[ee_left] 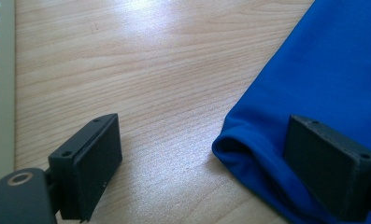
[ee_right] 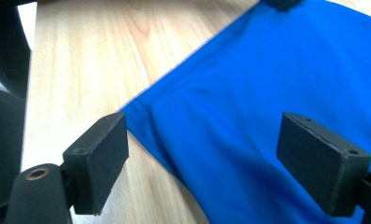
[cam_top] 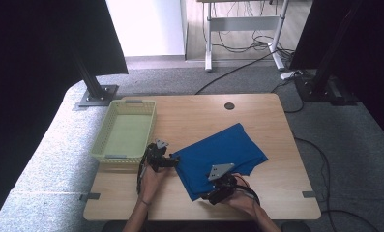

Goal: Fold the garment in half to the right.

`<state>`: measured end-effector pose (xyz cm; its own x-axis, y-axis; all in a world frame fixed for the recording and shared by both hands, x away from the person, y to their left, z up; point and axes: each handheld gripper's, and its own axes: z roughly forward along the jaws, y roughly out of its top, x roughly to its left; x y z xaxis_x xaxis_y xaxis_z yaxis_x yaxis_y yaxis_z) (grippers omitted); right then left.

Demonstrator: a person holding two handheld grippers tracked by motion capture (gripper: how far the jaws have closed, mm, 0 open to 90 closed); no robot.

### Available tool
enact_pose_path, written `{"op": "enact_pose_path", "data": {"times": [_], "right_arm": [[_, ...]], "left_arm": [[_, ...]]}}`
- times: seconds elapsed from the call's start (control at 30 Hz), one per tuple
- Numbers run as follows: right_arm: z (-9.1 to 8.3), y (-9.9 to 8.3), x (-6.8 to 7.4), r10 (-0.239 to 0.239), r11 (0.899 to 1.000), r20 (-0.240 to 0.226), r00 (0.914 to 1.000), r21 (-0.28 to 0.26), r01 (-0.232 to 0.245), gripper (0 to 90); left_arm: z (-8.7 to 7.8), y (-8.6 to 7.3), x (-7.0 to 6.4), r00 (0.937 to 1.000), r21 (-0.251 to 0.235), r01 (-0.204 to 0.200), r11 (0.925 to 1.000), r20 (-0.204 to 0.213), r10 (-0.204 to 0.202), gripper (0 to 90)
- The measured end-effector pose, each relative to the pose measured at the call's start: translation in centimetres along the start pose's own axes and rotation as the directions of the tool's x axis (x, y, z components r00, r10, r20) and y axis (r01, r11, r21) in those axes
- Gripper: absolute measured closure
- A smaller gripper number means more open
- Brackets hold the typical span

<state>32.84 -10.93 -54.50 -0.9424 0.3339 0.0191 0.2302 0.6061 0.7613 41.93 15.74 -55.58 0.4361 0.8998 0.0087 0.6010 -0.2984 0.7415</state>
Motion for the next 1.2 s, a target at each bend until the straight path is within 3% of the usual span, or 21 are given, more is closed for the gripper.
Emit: {"op": "enact_pose_path", "data": {"times": [0.37,0.5,0.57,0.67,0.93,1.03,1.2], "right_arm": [[2.1,1.4,2.2,-0.077,0.997,-0.060,0.9952,0.021,0.078,25.3],[3.0,1.6,2.6,-0.103,0.992,-0.036,0.9940,0.066,0.105,28.0],[3.3,1.6,2.5,-0.093,0.992,-0.029,0.9952,0.077,0.095,30.7],[3.3,1.8,2.2,-0.056,0.996,-0.003,0.9984,0.075,0.056,41.8],[3.2,1.8,1.4,0.005,0.998,0.061,0.9981,0.055,-0.008,72.1],[3.2,1.9,1.4,-0.001,0.998,0.080,0.9968,0.063,-0.004,77.4],[3.2,1.9,1.5,-0.004,0.998,0.086,0.9963,0.061,-0.001,80.6]], "left_arm": [[-0.1,-0.1,-0.1,1.0000,-0.007,-0.005,1.0000,0.006,0.005,14.6],[-0.2,-0.1,-0.2,0.9998,-0.012,-0.012,0.9999,0.015,0.012,17.7],[-0.3,-0.2,-0.2,0.9996,-0.016,-0.019,0.9997,0.022,0.019,19.6],[-0.5,-0.3,-0.3,0.9986,-0.033,-0.031,0.9990,0.041,0.032,28.6],[-0.9,-0.6,-0.5,0.9939,-0.057,-0.020,0.9982,0.107,0.026,74.0],[-0.9,-0.6,-0.7,0.9923,-0.056,-0.018,0.9983,0.121,0.024,82.5],[-1.0,-0.6,-0.8,0.9931,-0.057,-0.021,0.9982,0.114,0.028,84.8]]}}
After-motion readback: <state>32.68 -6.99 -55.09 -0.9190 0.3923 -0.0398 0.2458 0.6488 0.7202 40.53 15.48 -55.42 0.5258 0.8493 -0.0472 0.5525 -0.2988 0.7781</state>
